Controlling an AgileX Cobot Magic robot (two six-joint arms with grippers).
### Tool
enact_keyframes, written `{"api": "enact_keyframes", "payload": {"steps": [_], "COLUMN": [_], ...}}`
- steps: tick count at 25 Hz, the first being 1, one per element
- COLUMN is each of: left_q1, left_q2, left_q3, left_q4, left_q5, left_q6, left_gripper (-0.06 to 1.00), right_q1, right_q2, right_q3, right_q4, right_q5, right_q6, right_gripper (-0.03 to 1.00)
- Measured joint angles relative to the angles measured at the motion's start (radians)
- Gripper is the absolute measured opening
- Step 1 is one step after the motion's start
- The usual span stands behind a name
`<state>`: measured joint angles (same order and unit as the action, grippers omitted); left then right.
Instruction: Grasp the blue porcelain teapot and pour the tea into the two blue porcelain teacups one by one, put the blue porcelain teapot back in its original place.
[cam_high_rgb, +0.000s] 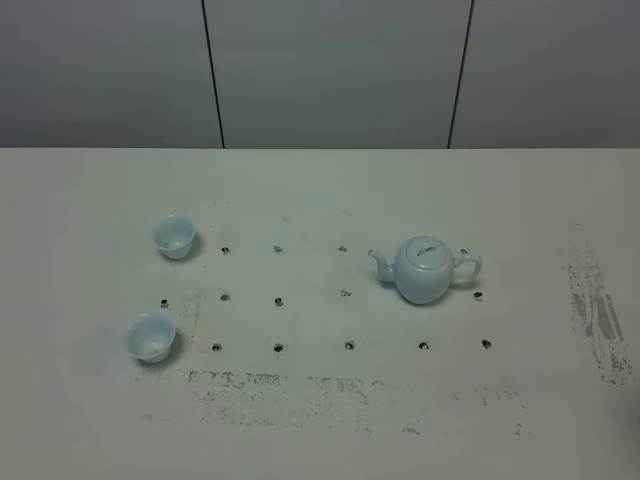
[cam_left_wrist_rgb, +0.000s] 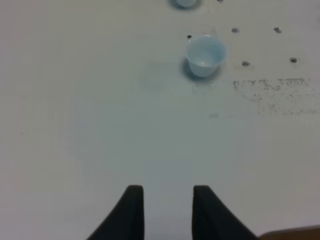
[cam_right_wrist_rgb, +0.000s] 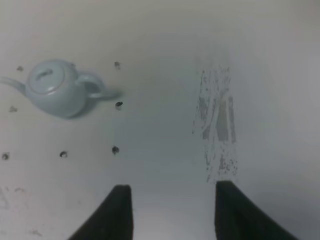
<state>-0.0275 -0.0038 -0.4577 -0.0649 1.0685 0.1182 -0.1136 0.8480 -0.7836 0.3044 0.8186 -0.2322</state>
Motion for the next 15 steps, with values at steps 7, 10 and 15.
{"api": "enact_keyframes", "payload": {"steps": [7,10,15], "left_q1": [0.000,0.000,0.000], "left_q2": [0.000,0.000,0.000], "left_q3": [0.000,0.000,0.000], "left_q4": [0.000,0.000,0.000], "left_q5": [0.000,0.000,-0.001], "left_q6": [0.000,0.000,0.000], "left_gripper": [0.30,0.30,0.30], "right_q1": [0.000,0.000,0.009], "right_q2": [0.000,0.000,0.004], "right_q3": [0.000,0.000,0.000], "right_q4": [0.036,0.076,0.128], "right_q5": [-0.004,-0.011,-0.010], "right_q6": [-0.019,-0.052,-0.088], "right_gripper": [0.39,0.39,0.39]}}
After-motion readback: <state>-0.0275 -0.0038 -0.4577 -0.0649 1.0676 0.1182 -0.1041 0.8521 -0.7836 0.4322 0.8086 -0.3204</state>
